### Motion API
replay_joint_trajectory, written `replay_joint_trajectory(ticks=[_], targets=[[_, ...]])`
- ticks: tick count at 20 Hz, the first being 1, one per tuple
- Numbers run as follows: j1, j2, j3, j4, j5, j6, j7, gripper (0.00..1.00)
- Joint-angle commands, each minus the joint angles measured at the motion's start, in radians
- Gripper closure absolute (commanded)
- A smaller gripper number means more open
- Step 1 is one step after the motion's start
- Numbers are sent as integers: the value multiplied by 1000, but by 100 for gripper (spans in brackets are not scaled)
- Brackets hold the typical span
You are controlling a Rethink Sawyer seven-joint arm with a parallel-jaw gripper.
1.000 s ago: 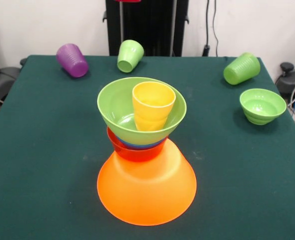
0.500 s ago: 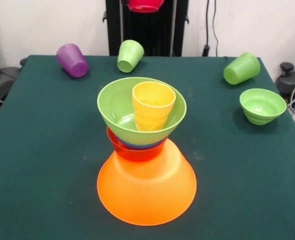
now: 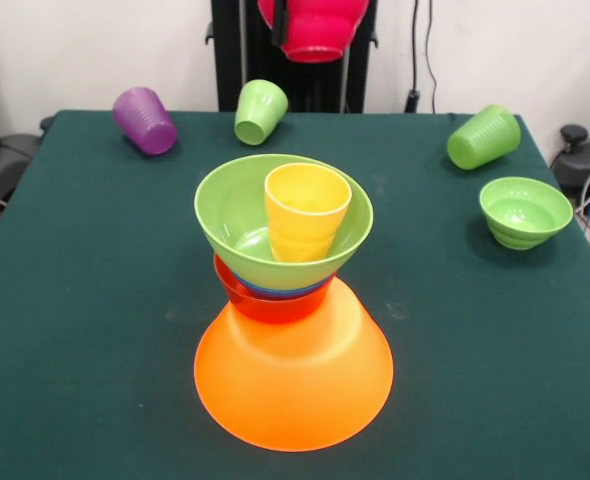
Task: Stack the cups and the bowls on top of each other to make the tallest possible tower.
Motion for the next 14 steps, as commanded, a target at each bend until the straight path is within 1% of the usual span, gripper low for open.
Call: replay_joint_trajectory(ticks=[1, 3, 5, 6, 8, 10, 12, 14], targets=[[44, 109, -37, 93, -39, -161, 304, 100], [61, 125, -46, 78, -35, -188, 313, 100], [55, 133, -44, 83, -19, -221, 307, 100], [60, 146, -48, 80, -22, -232, 310, 100], [57, 150, -46, 77, -16, -234, 303, 100], [69, 164, -44, 57, -8, -242, 316, 100], [72, 167, -31, 43, 5, -249, 320, 100], [50, 147, -6, 58, 27, -253, 308, 100]])
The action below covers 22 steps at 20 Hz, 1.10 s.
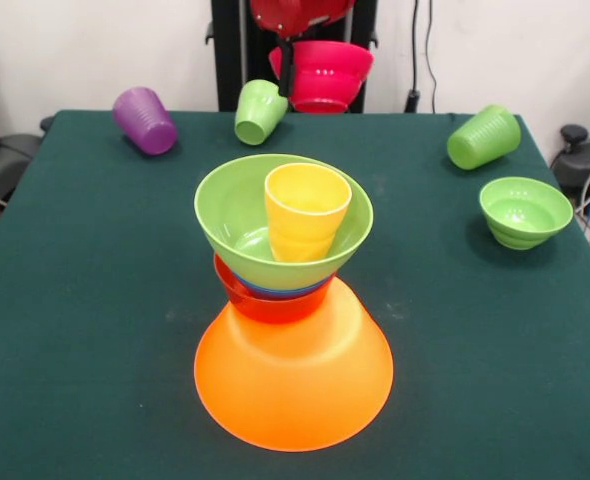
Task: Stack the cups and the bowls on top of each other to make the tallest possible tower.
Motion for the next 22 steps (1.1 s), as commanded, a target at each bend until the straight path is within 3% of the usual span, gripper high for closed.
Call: replay_joint_trajectory(ticks=[1, 8, 15, 17, 20, 22], targets=[[-1, 44, 61, 34, 33, -48, 196, 100], [-29, 6, 112, 51, 88, -90, 205, 100], [-120, -205, 184, 200, 207, 32, 60, 100], [-96, -233, 141, 219, 171, 85, 50, 100], [-6, -230, 27, 190, 14, 284, 44, 100], [1, -234, 10, 211, -28, 355, 13, 100]])
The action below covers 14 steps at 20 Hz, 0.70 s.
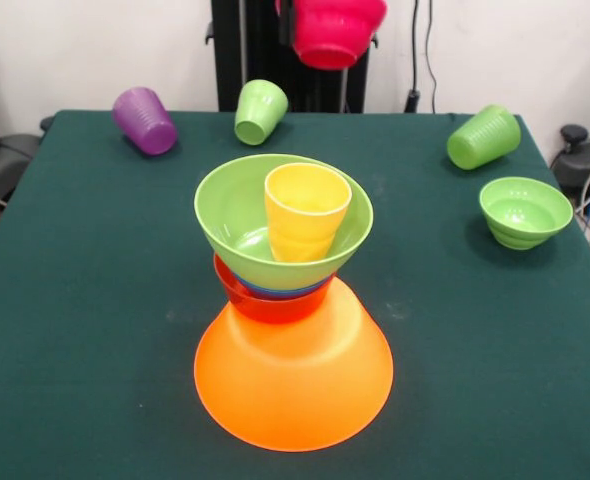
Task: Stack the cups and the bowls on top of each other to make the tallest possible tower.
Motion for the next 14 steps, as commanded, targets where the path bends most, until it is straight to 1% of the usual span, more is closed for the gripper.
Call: replay_joint_trajectory(ticks=[1, 4, 7, 8, 10, 12, 14], targets=[[67, -66, -37, 124, -153, 331, -6, 100], [58, -57, -32, 142, -163, 432, -22, 100], [31, -47, -3, 165, -134, 492, -41, 100], [30, -26, 11, 159, -131, 507, -35, 100], [35, 50, 24, 124, -151, 520, 19, 100], [43, 126, 30, 78, -167, 556, 69, 100], [52, 163, 31, 49, -168, 576, 102, 100]])
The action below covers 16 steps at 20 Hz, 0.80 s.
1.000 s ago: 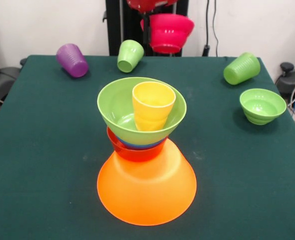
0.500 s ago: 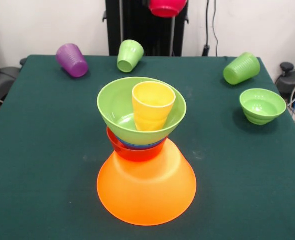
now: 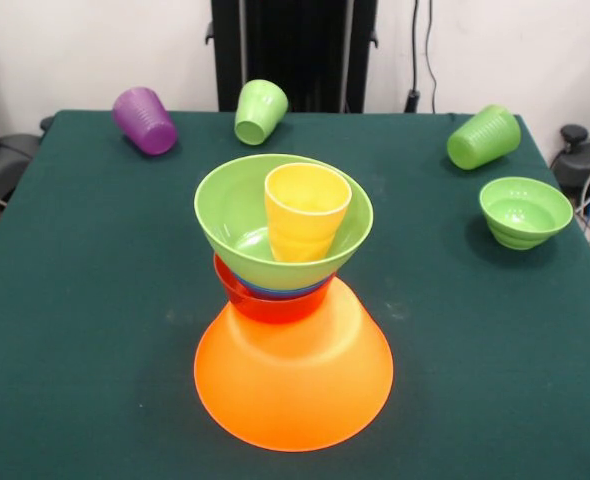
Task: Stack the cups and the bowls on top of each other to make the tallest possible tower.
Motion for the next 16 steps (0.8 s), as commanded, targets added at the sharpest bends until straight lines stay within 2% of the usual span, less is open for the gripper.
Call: replay_joint_trajectory(ticks=[1, 7, 9, 16], targets=[[20, 201, 61, -21, -85, 116, 114, 100], [25, 193, 32, 12, -122, 83, 110, 100], [16, 186, 15, 31, -152, 74, 94, 100], [-43, 172, -11, 122, -223, -44, 49, 100]])
